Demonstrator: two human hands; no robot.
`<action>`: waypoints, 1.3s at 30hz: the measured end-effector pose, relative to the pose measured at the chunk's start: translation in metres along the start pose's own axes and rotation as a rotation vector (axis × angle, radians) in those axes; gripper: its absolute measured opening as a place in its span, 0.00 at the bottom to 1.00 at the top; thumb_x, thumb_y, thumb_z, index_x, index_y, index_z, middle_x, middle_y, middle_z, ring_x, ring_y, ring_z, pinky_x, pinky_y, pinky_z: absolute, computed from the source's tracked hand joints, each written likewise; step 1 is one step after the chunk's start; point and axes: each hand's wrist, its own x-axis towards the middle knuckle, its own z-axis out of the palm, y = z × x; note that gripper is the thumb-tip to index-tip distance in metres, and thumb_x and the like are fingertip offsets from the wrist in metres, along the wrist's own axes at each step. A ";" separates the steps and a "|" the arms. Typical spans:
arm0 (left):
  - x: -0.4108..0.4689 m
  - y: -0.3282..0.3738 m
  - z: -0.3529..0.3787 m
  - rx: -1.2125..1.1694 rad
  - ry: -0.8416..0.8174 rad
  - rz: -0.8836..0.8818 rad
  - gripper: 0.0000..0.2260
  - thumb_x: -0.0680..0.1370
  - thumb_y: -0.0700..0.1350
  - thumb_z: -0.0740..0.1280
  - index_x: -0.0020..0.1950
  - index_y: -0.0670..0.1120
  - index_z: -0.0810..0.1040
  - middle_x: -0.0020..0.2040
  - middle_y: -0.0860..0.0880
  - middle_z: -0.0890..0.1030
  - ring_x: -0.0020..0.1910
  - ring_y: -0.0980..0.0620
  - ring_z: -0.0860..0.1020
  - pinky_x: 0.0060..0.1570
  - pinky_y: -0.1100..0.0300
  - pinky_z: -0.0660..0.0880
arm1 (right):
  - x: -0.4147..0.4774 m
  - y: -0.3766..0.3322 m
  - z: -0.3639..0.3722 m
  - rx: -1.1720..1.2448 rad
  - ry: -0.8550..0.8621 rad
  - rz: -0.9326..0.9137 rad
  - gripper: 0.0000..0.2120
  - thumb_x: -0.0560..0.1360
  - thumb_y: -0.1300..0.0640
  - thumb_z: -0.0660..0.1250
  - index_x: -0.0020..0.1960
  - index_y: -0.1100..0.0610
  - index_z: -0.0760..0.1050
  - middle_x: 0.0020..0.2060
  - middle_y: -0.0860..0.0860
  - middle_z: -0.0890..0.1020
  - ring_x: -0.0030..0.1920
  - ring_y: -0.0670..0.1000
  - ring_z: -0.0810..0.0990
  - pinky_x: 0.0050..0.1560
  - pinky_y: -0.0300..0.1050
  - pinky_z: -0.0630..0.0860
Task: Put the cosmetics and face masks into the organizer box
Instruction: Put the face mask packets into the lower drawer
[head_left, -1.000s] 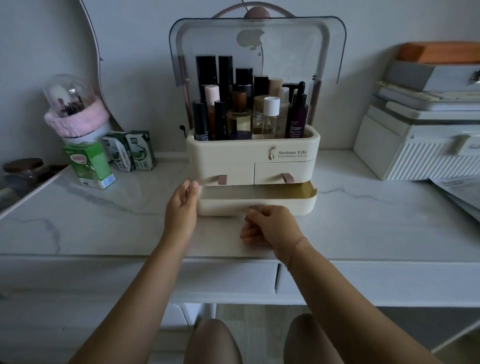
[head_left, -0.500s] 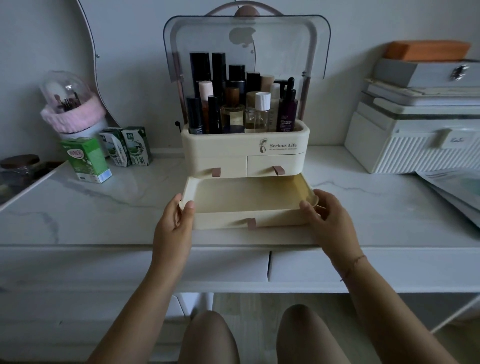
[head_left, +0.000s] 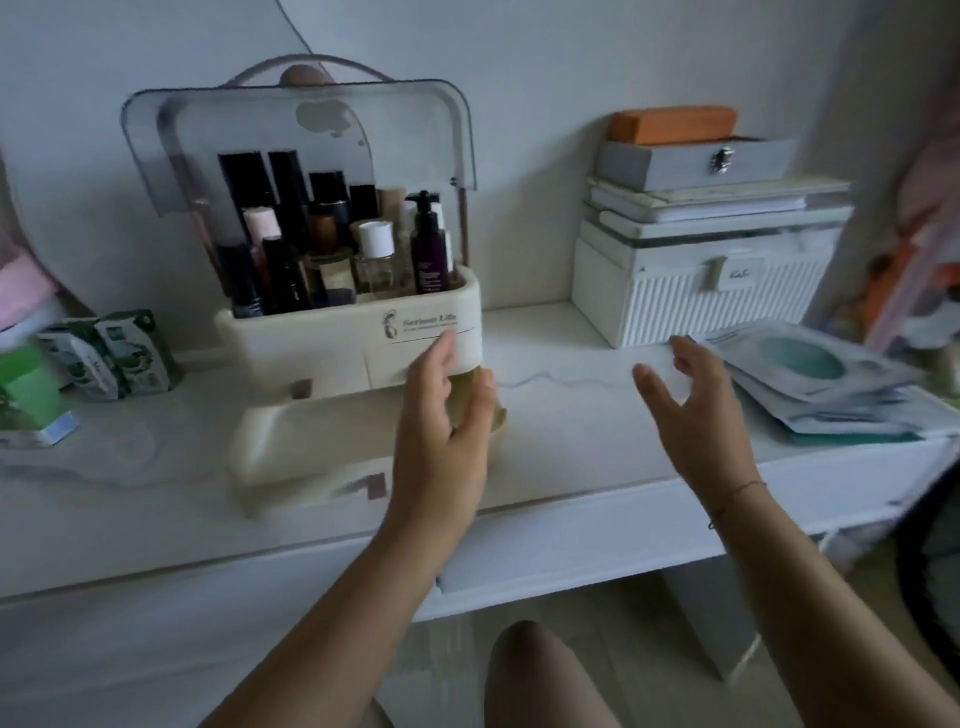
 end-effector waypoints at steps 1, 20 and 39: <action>0.007 0.005 0.026 -0.052 -0.079 -0.061 0.19 0.79 0.50 0.61 0.70 0.50 0.67 0.67 0.52 0.71 0.65 0.59 0.70 0.62 0.67 0.66 | 0.013 0.011 -0.018 -0.022 0.043 0.014 0.26 0.76 0.48 0.64 0.70 0.57 0.65 0.67 0.54 0.71 0.67 0.53 0.69 0.67 0.48 0.65; 0.073 0.016 0.296 -0.515 -0.535 -1.058 0.12 0.79 0.48 0.63 0.60 0.44 0.74 0.44 0.43 0.79 0.37 0.46 0.77 0.24 0.58 0.77 | 0.110 0.138 -0.150 -0.402 -0.145 0.235 0.19 0.69 0.48 0.72 0.58 0.53 0.78 0.43 0.50 0.78 0.41 0.52 0.76 0.38 0.42 0.68; 0.039 0.000 0.226 -0.846 -0.279 -1.150 0.12 0.77 0.40 0.66 0.59 0.39 0.76 0.40 0.40 0.83 0.29 0.48 0.81 0.26 0.58 0.79 | 0.020 0.068 -0.085 0.725 0.102 0.345 0.30 0.63 0.43 0.72 0.62 0.52 0.71 0.61 0.51 0.78 0.61 0.52 0.77 0.58 0.47 0.76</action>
